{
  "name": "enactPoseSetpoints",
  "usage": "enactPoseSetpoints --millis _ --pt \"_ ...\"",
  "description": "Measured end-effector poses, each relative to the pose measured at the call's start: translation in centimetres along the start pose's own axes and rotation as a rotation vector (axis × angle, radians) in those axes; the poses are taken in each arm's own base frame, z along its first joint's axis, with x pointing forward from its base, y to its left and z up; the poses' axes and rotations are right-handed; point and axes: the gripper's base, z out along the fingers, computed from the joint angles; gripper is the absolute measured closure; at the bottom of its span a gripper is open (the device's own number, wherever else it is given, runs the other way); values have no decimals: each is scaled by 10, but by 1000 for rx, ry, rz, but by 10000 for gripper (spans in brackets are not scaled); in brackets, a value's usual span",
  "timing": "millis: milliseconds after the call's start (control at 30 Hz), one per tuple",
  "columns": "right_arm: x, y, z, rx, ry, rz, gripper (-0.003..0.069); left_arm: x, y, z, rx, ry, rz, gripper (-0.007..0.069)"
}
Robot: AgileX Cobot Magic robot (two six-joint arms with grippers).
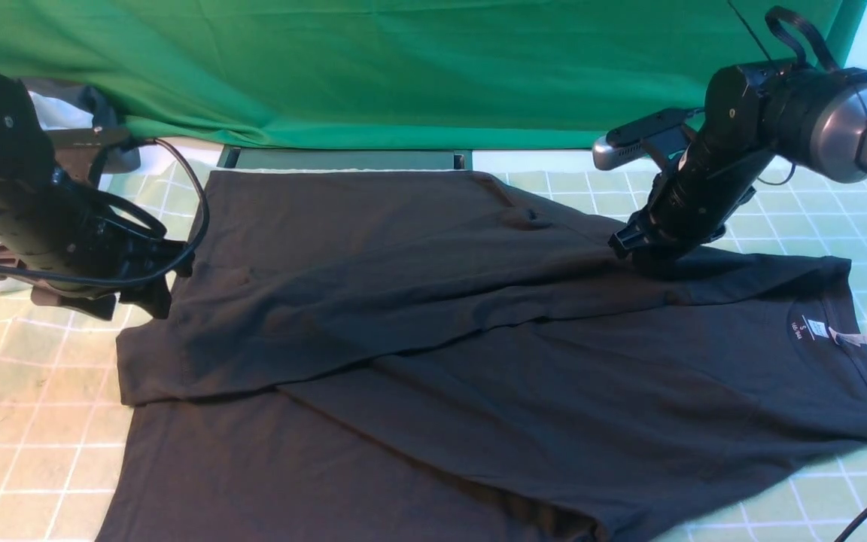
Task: Fold a long-sleeved shirt over a green coffee tablecloth.
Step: 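Fold the left side of the dark shirt inward over its body with the left gripper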
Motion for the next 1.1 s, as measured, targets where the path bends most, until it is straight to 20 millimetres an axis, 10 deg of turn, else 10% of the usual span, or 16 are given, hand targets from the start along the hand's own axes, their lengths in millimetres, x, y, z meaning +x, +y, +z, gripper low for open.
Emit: enactPoseSetpoints --millis 233,800,933,1100 --pt "0 -1 9 11 -3 -32 617 1 0 0 0 8 0 278" --pt "-30 -39 -30 160 -198 -97 623 2 0 0 4 19 2 278" --pt "-28 -49 -20 179 -220 -86 547 2 -2 0 19 17 -13 278" --pt "-30 -53 -22 186 -232 -56 242 2 -3 0 36 18 -27 278"
